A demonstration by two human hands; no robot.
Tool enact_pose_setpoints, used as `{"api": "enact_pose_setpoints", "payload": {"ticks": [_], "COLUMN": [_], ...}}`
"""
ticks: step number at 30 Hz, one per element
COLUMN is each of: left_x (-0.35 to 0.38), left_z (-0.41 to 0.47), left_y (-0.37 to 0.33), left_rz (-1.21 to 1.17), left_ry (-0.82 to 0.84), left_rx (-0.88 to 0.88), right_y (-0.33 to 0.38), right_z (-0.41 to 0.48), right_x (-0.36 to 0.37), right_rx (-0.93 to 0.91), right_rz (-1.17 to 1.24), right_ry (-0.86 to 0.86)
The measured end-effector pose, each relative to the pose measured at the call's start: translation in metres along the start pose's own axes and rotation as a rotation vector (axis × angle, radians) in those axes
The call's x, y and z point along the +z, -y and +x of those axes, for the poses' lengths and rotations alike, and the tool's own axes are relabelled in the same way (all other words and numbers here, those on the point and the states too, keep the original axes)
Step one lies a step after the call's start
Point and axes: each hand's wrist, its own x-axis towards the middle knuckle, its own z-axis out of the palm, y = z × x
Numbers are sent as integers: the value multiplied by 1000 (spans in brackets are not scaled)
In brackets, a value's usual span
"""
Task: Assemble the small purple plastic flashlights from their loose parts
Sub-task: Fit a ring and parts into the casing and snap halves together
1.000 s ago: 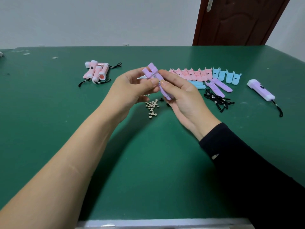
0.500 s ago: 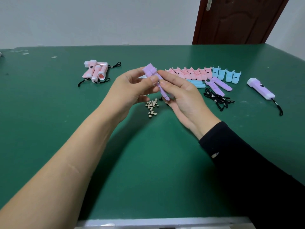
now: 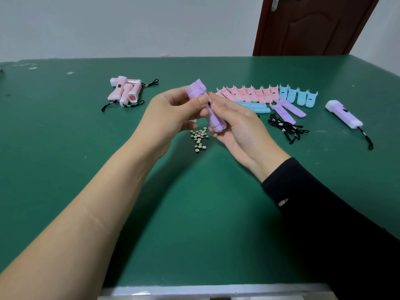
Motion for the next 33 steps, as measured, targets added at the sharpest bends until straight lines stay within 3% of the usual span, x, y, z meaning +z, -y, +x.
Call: {"api": "enact_pose_setpoints", "payload": {"ticks": [16, 23, 33], "left_x": [2, 0, -13], "left_z": [-1, 0, 2], "left_y": [1, 2, 9], "left_rz": [-11, -40, 13], "left_ry": [-6, -13, 105], "left_rx": [10, 24, 87], "right_y": [0, 3, 8], "right_z": [1, 2, -1], "right_x": [-2, -5, -4], "right_rx": [-1, -34, -57], "right_rz": [-35, -169, -360], "right_ry": [0, 21, 30]}}
